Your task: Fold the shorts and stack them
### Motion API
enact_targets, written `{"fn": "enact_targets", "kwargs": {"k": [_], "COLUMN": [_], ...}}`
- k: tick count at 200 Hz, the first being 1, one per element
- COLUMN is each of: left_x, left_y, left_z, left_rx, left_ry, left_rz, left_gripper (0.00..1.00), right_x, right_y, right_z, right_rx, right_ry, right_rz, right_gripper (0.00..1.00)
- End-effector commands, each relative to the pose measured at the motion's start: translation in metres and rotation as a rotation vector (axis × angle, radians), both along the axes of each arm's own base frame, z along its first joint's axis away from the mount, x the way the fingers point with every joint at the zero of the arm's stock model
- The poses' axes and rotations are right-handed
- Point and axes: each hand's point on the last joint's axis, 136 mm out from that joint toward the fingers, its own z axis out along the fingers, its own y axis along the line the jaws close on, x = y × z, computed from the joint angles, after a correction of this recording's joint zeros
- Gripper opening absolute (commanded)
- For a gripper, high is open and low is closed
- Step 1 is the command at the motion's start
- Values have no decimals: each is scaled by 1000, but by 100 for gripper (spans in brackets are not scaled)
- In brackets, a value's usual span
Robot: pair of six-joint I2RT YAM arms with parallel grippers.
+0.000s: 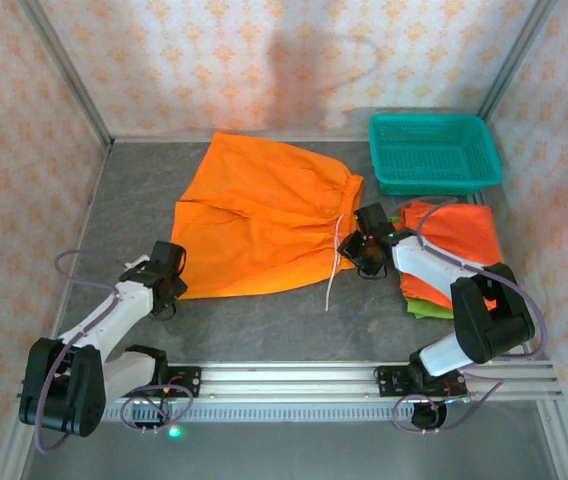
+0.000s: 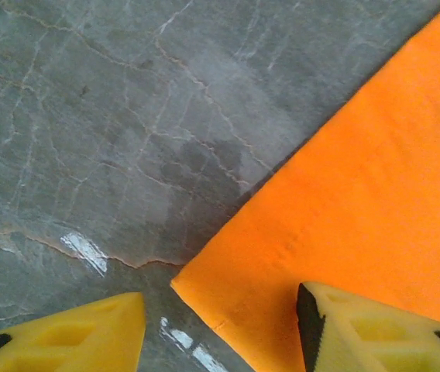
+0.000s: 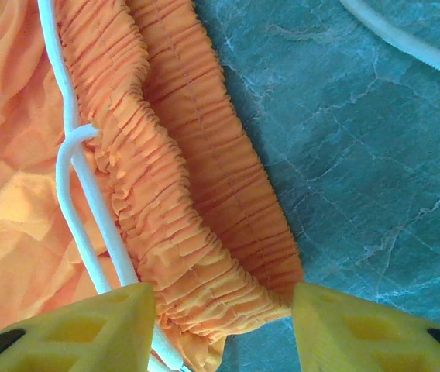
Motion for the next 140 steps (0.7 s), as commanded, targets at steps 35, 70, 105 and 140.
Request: {"fn": "enact_targets", "kwargs": {"k": [35,70,105,140], "left_x": [15,18,21,26], "left_y": [2,-4,-1,1], "left_z": [-7,-17,-7,17], "left_rx": [-26,-60,-36,-22], "left_ry": [-1,12,9,-54], "left_rz": [34,30,14,-6], "left_gripper": [48,39,19,3], "right_x": [0,-1,-1,-2], "right_y": [-5,-5,-6,-7], "right_z": [-6,-10,-12,-11], "right_rx": [-21,-24,-31,-24], "right_ry": [8,15,20,17], "right_rz": [-13,-13,-12,-27], "right_gripper": [49,49,48,45]}}
